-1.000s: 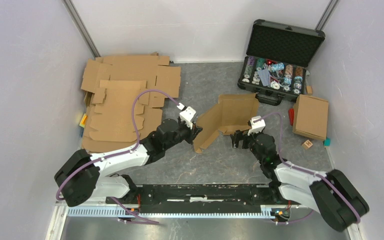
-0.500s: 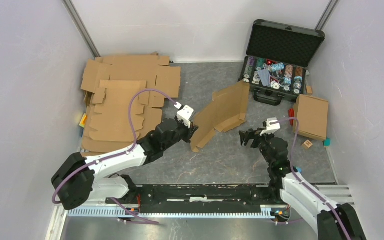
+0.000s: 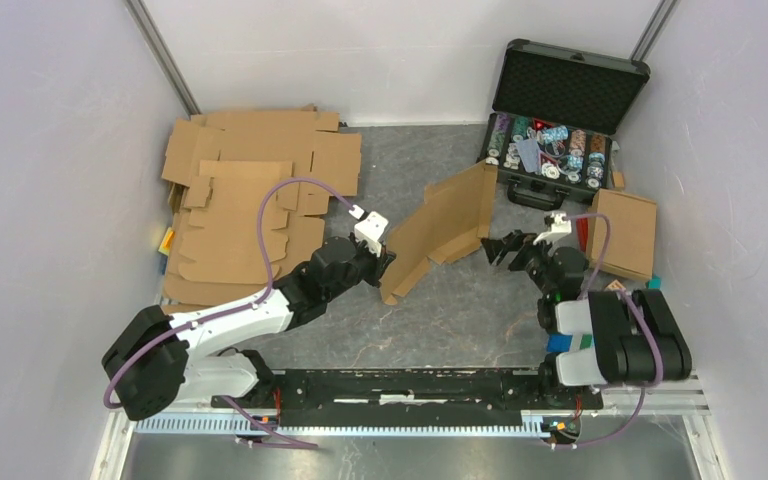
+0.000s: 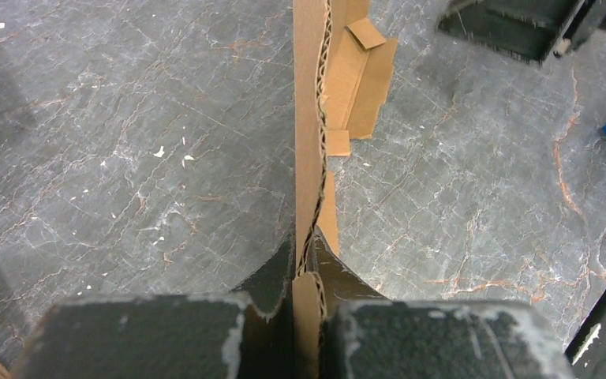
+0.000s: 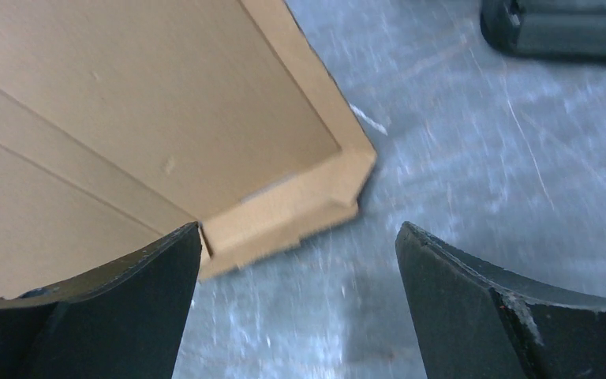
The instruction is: Fold the paper box
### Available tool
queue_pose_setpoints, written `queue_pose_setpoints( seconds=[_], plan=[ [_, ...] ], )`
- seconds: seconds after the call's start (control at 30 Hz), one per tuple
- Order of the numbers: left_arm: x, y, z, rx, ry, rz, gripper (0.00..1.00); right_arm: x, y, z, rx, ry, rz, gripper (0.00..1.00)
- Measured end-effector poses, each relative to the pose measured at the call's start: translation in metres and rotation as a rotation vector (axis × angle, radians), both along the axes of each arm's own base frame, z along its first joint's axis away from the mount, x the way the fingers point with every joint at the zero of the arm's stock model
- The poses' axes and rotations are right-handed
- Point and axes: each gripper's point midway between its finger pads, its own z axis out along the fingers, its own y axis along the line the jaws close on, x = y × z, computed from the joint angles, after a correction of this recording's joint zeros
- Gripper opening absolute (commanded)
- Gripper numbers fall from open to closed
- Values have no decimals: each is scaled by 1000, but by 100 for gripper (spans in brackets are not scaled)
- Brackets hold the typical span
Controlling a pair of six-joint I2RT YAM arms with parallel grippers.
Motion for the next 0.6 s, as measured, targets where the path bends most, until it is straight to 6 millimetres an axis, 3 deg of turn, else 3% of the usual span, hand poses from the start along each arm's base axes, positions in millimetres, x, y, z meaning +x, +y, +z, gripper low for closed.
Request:
queue_pose_setpoints(
  seconds=[0.23, 0.6],
  plan=[
    [0, 0, -1, 3, 2, 0, 8, 45, 12, 30, 39, -129, 102, 98],
    [0, 0, -1, 2, 2, -1, 8, 92, 28, 39, 61, -216, 201, 98]
  ],
)
